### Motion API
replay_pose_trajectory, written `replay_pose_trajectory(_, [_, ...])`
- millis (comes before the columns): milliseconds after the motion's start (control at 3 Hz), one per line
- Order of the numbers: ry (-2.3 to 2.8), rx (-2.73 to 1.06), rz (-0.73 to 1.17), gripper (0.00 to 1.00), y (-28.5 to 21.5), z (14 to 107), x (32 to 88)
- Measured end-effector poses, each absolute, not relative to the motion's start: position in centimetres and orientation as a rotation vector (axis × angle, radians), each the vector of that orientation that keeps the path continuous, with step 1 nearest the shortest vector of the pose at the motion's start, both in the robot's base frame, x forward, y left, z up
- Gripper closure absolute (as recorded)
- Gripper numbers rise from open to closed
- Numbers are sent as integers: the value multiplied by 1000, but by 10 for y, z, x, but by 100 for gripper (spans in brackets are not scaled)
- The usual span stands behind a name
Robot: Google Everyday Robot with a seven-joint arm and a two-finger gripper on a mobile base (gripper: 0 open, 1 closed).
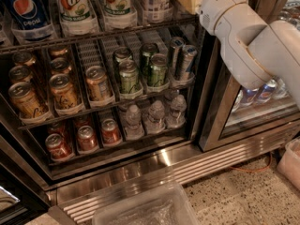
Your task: Pick blue plastic bottle from top shelf of fridge
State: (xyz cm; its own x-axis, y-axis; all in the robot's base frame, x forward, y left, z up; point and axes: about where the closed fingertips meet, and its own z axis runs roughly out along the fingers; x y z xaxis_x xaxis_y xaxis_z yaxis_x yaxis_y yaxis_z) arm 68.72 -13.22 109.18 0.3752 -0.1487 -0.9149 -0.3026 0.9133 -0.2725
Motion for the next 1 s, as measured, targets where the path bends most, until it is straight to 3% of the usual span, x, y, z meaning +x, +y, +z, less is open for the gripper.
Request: replay_pose_trajectory(1000, [1118,-428,44,100,-151,1113,673])
